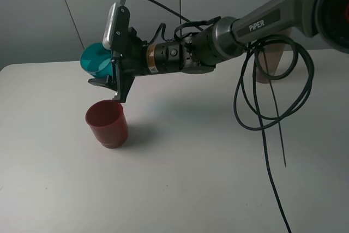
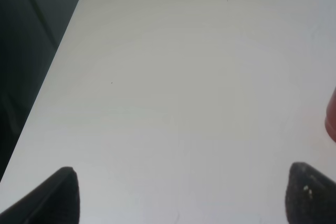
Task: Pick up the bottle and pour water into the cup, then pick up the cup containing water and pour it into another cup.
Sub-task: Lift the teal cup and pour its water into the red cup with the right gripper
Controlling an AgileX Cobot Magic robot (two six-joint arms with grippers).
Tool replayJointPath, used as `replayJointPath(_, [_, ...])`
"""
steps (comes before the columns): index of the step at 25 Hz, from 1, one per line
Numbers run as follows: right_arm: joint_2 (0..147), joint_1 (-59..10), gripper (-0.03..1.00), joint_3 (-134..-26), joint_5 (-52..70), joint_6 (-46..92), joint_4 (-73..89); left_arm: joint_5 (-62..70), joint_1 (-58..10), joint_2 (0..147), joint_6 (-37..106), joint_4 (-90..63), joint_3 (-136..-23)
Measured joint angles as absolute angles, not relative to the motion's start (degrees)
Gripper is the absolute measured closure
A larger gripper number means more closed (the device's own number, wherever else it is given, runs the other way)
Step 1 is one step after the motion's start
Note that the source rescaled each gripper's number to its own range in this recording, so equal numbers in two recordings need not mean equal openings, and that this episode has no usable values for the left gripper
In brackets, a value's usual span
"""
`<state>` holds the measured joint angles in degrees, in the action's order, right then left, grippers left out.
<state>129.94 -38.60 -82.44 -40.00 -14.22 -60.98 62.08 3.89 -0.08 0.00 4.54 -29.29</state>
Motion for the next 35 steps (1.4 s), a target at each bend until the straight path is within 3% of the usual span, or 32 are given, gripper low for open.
replayJointPath(20, [129.9,-38.6,0.94,-82.4,-40.2,19.1,-57.5,62.1,3.9,-0.1,0.4,4.5,-29.3])
replayJointPath(35, [129.9,-38.6,0.94,-82.5,-40.2,31.9,-54.8,62.1,3.9,-0.1,0.4,4.5,-29.3])
